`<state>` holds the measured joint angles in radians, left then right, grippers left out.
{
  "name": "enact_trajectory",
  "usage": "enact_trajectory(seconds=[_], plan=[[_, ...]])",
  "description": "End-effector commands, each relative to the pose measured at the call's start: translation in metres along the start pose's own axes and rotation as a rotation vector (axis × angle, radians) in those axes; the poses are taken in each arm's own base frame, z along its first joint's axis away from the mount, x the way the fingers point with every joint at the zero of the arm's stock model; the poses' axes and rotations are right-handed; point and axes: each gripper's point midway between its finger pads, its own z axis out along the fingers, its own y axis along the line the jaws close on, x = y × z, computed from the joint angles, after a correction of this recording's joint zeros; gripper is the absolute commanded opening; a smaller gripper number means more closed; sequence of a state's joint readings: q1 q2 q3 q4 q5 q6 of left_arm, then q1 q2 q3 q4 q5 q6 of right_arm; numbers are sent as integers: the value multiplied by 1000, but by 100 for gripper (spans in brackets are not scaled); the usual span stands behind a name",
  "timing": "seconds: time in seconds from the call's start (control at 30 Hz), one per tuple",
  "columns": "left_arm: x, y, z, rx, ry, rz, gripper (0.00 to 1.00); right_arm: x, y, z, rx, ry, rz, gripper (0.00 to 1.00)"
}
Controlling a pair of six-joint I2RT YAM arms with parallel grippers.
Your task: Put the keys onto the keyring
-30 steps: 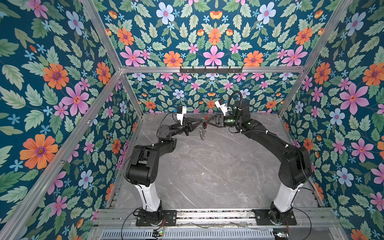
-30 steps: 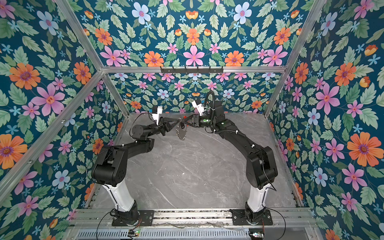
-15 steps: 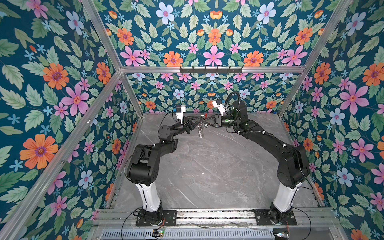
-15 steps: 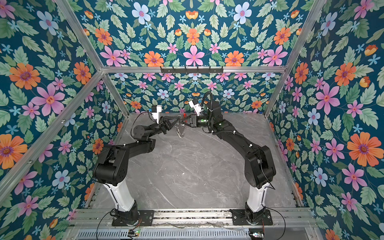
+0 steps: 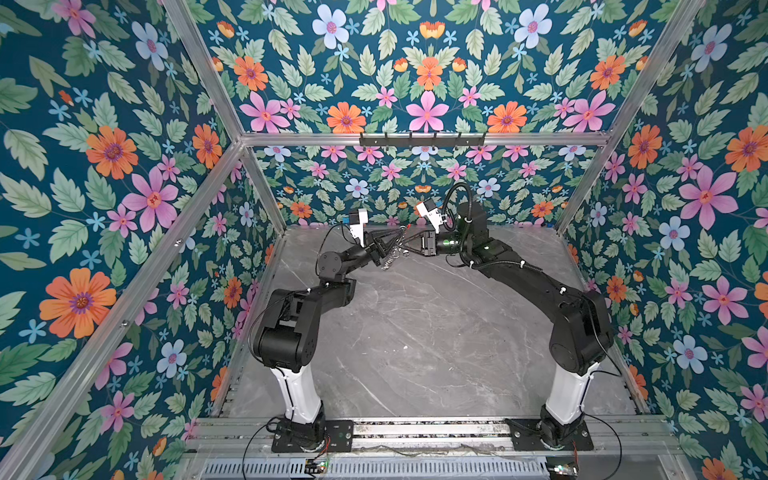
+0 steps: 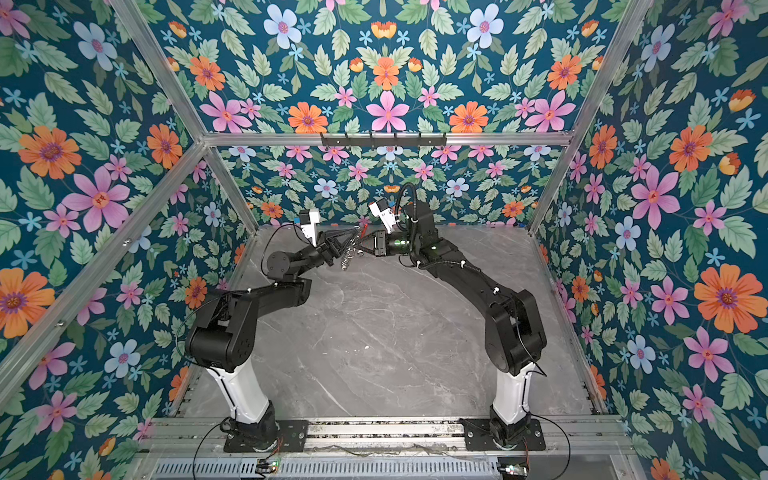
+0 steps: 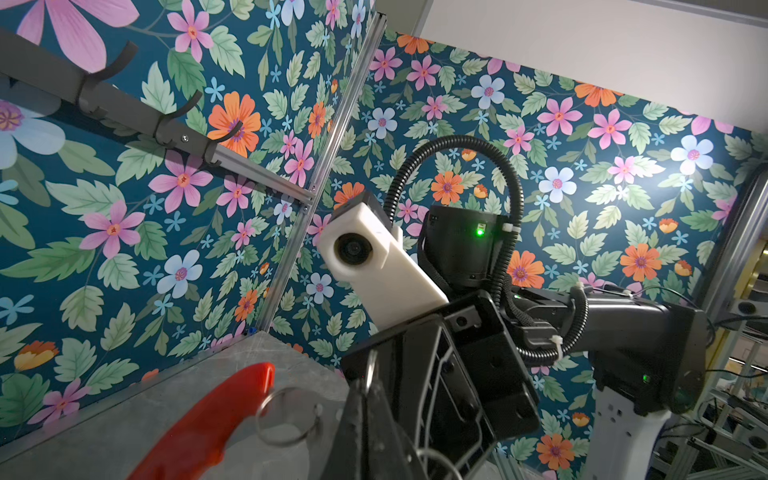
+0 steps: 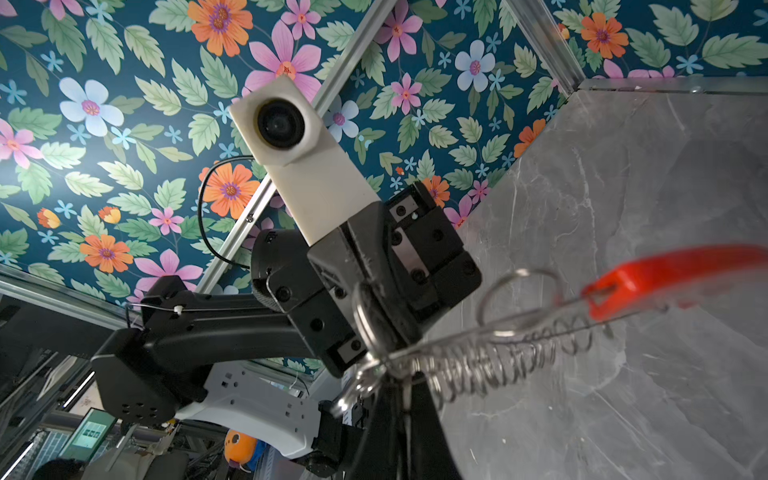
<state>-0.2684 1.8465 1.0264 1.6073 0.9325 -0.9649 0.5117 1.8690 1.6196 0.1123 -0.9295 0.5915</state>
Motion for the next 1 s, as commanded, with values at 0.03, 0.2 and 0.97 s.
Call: enact_trajectory(seconds=[0.03,0.2,0.97], plan=[[-13,-12,0,24,-51,70,0,7,1,-1,18,28,-22,7],[-12,-12,0,27,-46,69,0,5,-1,-10,66,10,-53,14],[2,-23,11,76,-5,40,0,-39,17,-44,66,-88,-113,19]])
